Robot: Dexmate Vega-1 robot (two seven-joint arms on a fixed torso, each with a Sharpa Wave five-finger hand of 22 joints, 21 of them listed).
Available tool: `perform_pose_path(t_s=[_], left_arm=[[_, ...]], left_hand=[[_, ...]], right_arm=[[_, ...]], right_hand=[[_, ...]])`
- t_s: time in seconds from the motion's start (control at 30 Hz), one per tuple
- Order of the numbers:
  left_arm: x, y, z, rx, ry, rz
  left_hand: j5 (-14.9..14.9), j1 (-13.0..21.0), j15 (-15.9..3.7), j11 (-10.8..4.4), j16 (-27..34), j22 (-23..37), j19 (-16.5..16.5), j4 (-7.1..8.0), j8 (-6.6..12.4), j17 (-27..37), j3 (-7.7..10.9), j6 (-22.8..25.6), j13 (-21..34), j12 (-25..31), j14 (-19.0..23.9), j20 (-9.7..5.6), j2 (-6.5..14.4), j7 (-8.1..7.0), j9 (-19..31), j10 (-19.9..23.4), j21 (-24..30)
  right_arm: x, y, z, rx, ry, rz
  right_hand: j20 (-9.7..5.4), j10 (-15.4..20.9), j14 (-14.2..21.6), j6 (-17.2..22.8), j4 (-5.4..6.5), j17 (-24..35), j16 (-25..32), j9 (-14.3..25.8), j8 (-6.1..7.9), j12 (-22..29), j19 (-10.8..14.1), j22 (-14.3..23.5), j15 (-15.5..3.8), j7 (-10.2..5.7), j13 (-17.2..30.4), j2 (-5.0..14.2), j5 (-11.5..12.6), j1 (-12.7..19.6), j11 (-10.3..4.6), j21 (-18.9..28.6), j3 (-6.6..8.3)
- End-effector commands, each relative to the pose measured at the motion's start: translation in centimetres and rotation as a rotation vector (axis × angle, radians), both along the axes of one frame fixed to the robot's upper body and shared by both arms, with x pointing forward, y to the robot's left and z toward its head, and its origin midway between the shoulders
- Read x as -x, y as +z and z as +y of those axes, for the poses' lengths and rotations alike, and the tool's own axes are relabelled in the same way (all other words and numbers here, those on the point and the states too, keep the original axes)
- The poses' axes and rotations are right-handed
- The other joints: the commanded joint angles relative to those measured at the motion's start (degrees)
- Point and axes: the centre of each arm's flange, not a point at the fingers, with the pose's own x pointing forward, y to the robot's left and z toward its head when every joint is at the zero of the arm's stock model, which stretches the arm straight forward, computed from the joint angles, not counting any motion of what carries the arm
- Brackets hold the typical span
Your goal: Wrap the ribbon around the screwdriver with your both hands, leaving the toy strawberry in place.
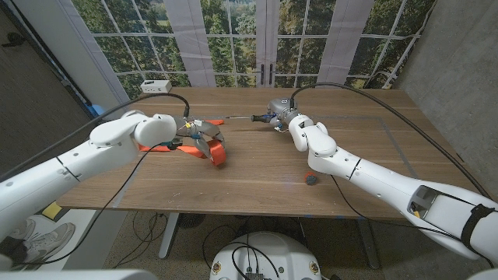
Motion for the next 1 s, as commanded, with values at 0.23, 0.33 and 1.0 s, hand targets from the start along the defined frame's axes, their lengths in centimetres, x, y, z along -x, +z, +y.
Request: perform_pose_path(t_s=[0.23, 0.33, 1.0], left_arm=[[-0.6, 5.5, 3.8, 0.286, -0.051, 0.104], [-0.4, 6.1, 4.3, 0.315, -0.052, 0.083], [0.2, 9.2, 8.9, 0.632, -0.134, 0.071]], left_hand=[[-0.1, -1.6, -8.96, 0.69, 0.8, 0.2, 0.8, 0.54, 6.49, 1.0, 2.09, 8.4, 9.0, 11.5, 1.5, 0.07, 4.2, 6.32, 2.6, 11.1, 0.7], [-0.1, -1.5, -8.96, 0.7, 0.8, 0.3, 0.8, 0.41, 6.52, 1.3, 2.18, 8.3, 9.2, 11.6, 1.5, 0.15, 4.1, 6.46, 2.5, 11.0, 0.7], [0.0, -1.3, -8.58, 0.96, 0.9, 0.4, 1.7, 0.31, 6.91, 2.4, 2.63, 7.2, 10.3, 12.1, 1.4, 0.64, 4.2, 6.61, 3.0, 10.1, 1.1]], right_arm=[[0.7, 0.0, -1.0, -0.046, 0.017, -0.022], [0.9, 0.0, -1.1, -0.053, 0.022, -0.03], [2.4, 0.5, -2.0, -0.113, 0.084, -0.089]], right_hand=[[-0.11, 5.8, 0.5, 12.2, 0.43, 0.4, -0.3, 0.2, 2.47, 1.6, 0.5, 0.1, -6.21, -0.05, 4.6, 2.64, 0.3, 2.0, -2.22, 0.3, 0.51], [-0.1, 5.8, 0.5, 12.2, 0.4, 0.4, -0.4, 0.1, 2.49, 1.7, 0.5, 0.1, -6.25, -0.01, 4.6, 2.64, 0.3, 2.1, -2.22, 0.4, 0.52], [-0.09, 5.6, 0.5, 12.2, 0.31, 0.9, -0.7, 0.1, 2.53, 1.7, 0.7, 0.1, -6.21, -0.18, 4.6, 2.6, 0.3, 2.3, -2.22, 0.6, 0.43]])
